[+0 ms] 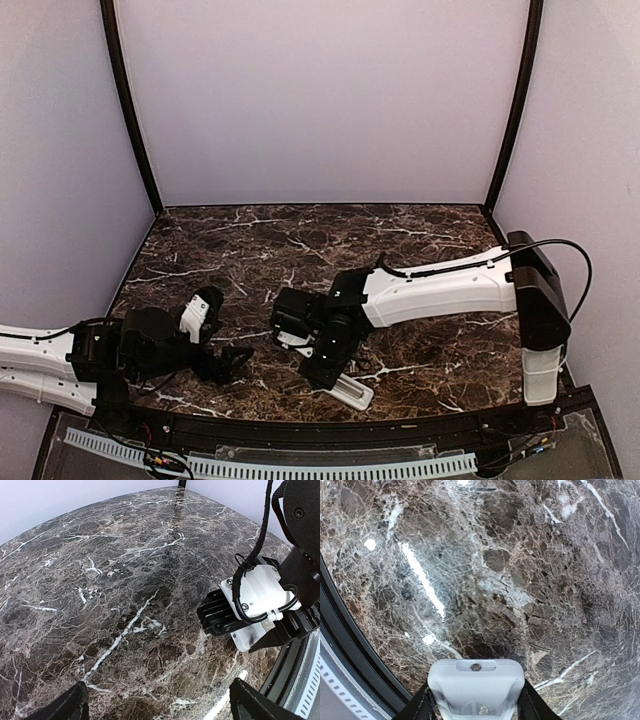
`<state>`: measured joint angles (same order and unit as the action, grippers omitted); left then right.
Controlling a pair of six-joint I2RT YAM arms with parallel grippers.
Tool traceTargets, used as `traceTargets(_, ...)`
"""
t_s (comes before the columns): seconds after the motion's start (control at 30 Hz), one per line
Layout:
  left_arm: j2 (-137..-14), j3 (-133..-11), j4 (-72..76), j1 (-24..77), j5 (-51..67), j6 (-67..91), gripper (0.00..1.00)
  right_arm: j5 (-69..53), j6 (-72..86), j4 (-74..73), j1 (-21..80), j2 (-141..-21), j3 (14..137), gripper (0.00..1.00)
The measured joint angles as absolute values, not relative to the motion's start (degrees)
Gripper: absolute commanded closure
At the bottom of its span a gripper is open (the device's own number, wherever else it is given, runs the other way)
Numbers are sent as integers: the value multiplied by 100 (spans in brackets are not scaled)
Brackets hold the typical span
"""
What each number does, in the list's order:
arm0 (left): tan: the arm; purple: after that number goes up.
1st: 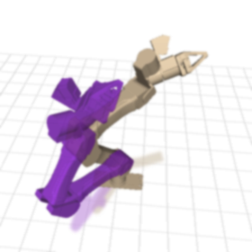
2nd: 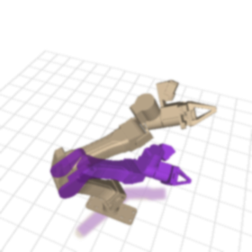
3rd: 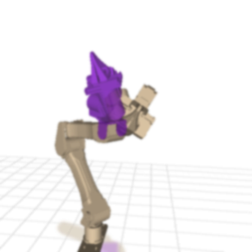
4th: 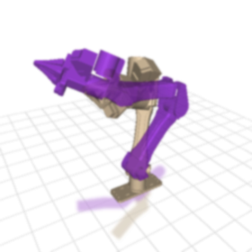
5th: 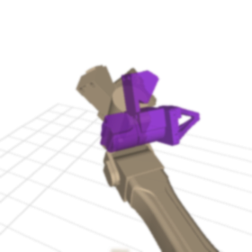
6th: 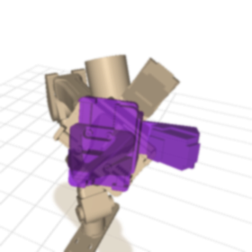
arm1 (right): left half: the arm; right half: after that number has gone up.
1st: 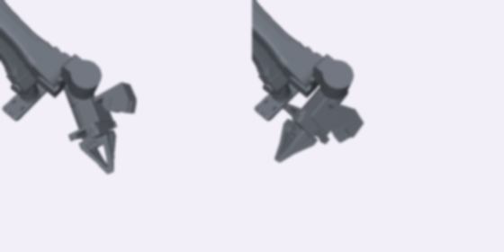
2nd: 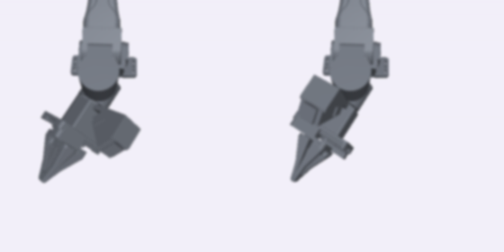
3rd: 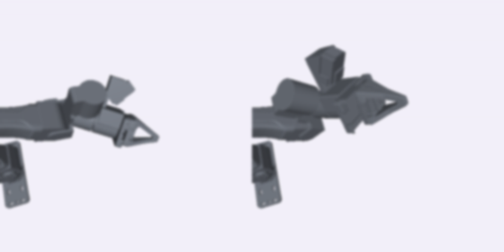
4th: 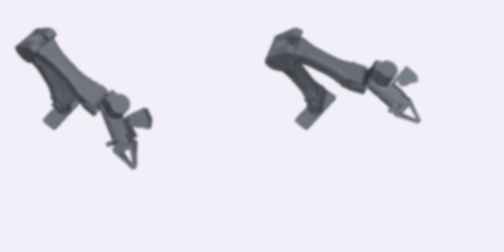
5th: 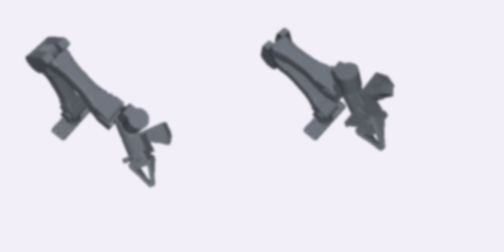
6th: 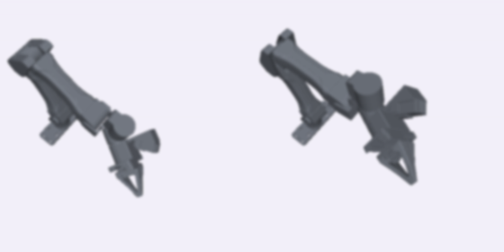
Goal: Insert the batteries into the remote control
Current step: Pick up the remote control from the center of the board, then pass from the right arm to the left
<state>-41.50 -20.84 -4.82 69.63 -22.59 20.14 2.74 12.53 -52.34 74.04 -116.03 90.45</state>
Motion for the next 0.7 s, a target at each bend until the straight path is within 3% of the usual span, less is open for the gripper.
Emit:
traceTargets(0.2,-4152,-2043,-305,6963,-2012,1876,5,283,1256,-5133,7295,-11360,8908,72)
traceTargets(0.47,-4211,-1984,794,6963,-1039,1299,3,119,1168,-4438,6938,-10090,8757,73)
traceTargets(0.7,-4908,-2287,1708,6963,-163,460,1,-351,770,-3577,6847,-9292,8532,73)
